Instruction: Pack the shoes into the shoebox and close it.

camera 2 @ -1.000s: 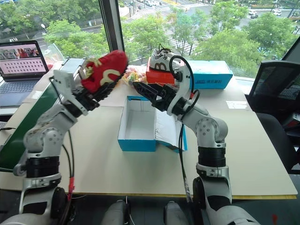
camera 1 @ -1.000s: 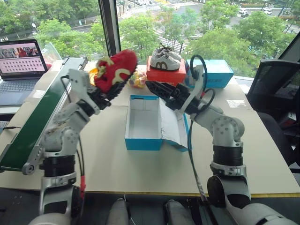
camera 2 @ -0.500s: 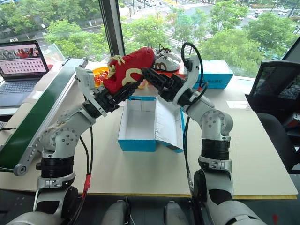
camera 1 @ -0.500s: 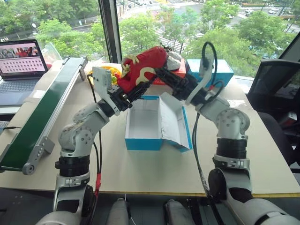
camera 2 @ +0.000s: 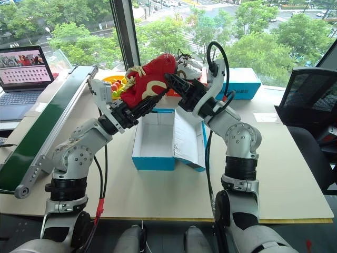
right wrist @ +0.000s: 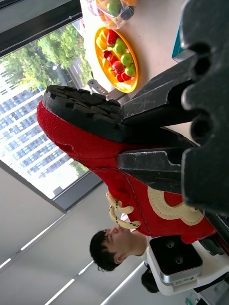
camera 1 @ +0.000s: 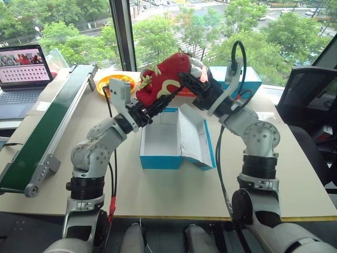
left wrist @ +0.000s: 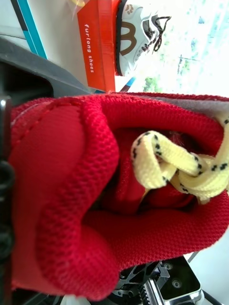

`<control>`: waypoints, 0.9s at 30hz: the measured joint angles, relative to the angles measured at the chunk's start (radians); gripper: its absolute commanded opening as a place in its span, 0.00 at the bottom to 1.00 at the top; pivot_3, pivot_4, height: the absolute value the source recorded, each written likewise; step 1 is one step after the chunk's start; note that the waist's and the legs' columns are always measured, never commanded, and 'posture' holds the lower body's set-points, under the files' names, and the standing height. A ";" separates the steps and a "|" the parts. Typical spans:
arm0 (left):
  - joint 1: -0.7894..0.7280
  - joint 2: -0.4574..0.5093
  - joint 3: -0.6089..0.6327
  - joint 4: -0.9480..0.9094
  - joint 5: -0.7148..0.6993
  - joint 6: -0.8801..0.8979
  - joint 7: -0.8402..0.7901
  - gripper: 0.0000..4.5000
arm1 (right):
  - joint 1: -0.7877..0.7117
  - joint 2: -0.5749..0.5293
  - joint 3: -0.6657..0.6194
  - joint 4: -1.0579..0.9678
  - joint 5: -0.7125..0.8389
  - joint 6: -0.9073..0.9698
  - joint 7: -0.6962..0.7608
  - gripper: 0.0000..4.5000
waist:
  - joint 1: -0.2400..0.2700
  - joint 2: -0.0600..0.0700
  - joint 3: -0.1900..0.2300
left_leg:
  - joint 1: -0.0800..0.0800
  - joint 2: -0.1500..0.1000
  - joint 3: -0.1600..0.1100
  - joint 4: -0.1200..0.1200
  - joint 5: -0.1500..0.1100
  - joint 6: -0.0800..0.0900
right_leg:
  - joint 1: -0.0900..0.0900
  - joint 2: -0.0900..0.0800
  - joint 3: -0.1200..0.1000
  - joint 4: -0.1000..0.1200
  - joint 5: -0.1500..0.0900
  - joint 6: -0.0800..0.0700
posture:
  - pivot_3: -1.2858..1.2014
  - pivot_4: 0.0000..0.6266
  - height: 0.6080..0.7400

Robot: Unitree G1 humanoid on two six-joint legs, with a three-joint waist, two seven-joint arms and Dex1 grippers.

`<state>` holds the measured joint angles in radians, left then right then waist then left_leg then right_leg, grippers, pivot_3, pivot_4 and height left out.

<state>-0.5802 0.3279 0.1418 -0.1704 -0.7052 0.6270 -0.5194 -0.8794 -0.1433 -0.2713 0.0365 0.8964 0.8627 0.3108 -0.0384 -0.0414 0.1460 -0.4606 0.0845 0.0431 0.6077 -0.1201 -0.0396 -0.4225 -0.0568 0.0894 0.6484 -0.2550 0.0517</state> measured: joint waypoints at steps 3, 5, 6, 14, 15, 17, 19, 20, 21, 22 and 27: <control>0.047 0.109 -0.001 0.006 0.037 -0.016 -0.070 1.00 | -0.043 -0.039 0.017 0.018 -0.050 -0.008 -0.015 0.05 | -0.006 0.001 0.000 | 0.000 0.000 0.000 0.000 0.000 0.000 | 0.000 0.000 0.000 0.000 0.000 0.000 | 0.52 0.24 1.00; 0.079 0.235 -0.024 0.076 0.127 -0.061 -0.124 1.00 | -0.083 -0.070 0.052 0.041 -0.102 -0.010 -0.026 0.05 | -0.011 0.001 0.001 | 0.000 0.000 0.000 -0.001 0.000 0.000 | -0.002 0.001 0.001 0.000 0.000 -0.001 | 0.52 0.24 1.00; 0.095 0.282 -0.026 0.108 0.160 -0.068 -0.146 1.00 | -0.094 -0.086 0.068 0.045 -0.127 -0.010 -0.030 0.05 | -0.013 0.001 0.001 | 0.000 0.000 0.000 -0.001 0.000 0.000 | -0.002 0.001 0.001 0.000 -0.001 -0.001 | 0.52 0.24 1.00; 0.158 0.420 -0.037 0.123 0.197 -0.079 -0.331 1.00 | -0.092 -0.091 0.183 0.113 -0.240 0.101 -0.093 0.05 | -0.001 0.001 0.001 | -0.001 0.000 0.001 -0.002 0.000 0.000 | -0.002 -0.001 0.000 -0.001 -0.001 -0.002 | 0.52 0.24 1.00; 0.158 0.420 -0.037 0.118 0.199 -0.079 -0.334 1.00 | -0.086 -0.089 0.189 0.123 -0.253 0.104 -0.096 0.05 | -0.001 0.001 0.001 | -0.001 0.000 0.001 -0.002 0.000 0.000 | -0.002 -0.001 0.000 -0.001 -0.001 -0.002 | 0.52 0.24 1.00; 0.158 0.417 -0.042 0.105 0.203 -0.079 -0.332 1.00 | -0.065 -0.080 0.188 0.140 -0.271 0.104 -0.103 0.05 | -0.001 0.001 0.001 | -0.001 0.000 0.001 -0.002 0.000 0.000 | -0.002 -0.001 0.000 -0.001 -0.001 -0.002 | 0.52 0.24 1.00; 0.158 0.401 -0.045 0.083 0.206 -0.077 -0.322 1.00 | -0.044 -0.074 0.189 0.152 -0.289 0.107 -0.106 0.05 | -0.001 0.001 0.001 | -0.001 0.000 0.001 -0.002 0.000 0.000 | -0.002 -0.001 0.000 -0.001 -0.001 -0.002 | 0.52 0.24 1.00; 0.158 0.392 -0.046 0.074 0.206 -0.077 -0.320 1.00 | -0.037 -0.074 0.190 0.153 -0.294 0.114 -0.106 0.05 | -0.001 0.001 0.001 | -0.001 0.000 0.001 -0.002 0.000 0.000 | -0.002 -0.001 0.000 -0.001 -0.001 -0.002 | 0.52 0.24 1.00; 0.158 0.383 -0.050 0.063 0.205 -0.076 -0.318 1.00 | -0.030 -0.074 0.198 0.153 -0.301 0.128 -0.106 0.05 | -0.002 0.001 0.001 | -0.001 0.000 0.001 -0.002 0.000 0.000 | -0.002 -0.001 0.000 -0.001 -0.001 -0.002 | 0.52 0.24 1.00; 0.159 0.378 -0.053 0.055 0.205 -0.075 -0.316 1.00 | -0.024 -0.074 0.210 0.152 -0.308 0.138 -0.106 0.05 | -0.003 0.001 0.001 | -0.001 0.000 0.001 -0.002 0.000 0.000 | -0.002 -0.001 0.000 -0.001 -0.001 -0.002 | 0.52 0.24 1.00; 0.167 0.357 -0.058 0.030 0.206 -0.060 -0.296 1.00 | 0.026 -0.071 0.229 0.143 -0.325 0.208 -0.102 0.05 | -0.006 0.001 0.001 | -0.001 0.000 0.001 -0.002 0.000 0.000 | -0.002 0.000 0.000 -0.001 -0.001 -0.001 | 0.52 0.24 1.00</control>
<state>-0.4129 0.6850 0.0842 -0.1401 -0.4991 0.5669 -0.8156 -0.8532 -0.2140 -0.0427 0.1796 0.5713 1.0704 0.2091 -0.0440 -0.0400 0.1475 -0.4615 0.0846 0.0436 0.6058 -0.1201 -0.0395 -0.4248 -0.0573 0.0898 0.6478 -0.2563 0.0502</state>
